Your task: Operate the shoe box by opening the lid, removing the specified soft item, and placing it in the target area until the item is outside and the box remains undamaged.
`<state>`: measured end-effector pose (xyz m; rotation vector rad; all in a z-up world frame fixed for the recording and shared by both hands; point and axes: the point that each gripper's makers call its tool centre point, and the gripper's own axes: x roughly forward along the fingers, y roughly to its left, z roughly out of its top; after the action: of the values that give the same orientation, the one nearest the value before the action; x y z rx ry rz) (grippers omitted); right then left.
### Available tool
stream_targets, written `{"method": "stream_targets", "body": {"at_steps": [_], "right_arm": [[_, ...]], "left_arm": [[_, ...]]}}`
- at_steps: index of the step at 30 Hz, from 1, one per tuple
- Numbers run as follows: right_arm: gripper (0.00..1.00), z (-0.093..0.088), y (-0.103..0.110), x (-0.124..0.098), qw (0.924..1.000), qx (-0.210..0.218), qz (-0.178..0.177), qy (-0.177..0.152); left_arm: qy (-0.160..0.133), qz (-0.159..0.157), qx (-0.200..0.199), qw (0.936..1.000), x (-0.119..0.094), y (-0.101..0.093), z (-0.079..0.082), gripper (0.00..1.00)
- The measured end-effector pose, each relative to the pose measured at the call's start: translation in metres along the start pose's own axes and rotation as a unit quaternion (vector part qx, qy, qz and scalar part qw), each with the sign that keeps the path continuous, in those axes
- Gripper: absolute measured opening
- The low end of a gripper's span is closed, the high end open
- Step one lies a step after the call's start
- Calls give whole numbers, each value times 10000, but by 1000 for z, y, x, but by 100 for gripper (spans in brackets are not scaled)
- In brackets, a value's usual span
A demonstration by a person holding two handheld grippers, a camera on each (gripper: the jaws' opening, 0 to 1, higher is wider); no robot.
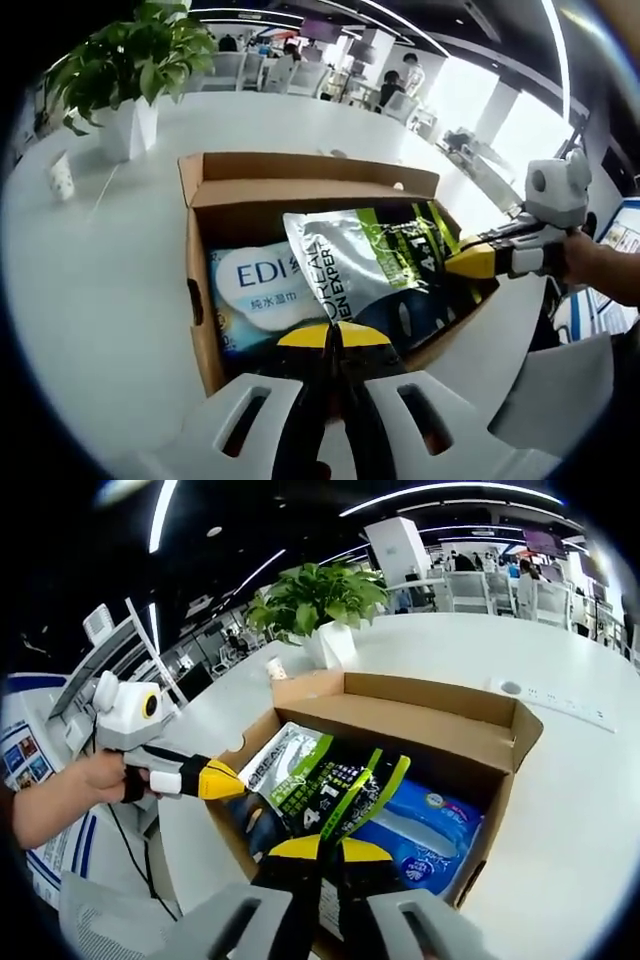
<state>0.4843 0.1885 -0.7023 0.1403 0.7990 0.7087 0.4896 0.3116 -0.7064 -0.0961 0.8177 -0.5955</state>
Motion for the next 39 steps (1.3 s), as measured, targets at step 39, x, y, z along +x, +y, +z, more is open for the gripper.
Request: {"method": "stream_targets", "body": {"at_steps": [39], "right_arm": [[0, 5, -31, -55, 9996, -81, -209, -166]], "left_arm": [[-71, -353, 113, 9993, 12, -58, 23, 0]]}}
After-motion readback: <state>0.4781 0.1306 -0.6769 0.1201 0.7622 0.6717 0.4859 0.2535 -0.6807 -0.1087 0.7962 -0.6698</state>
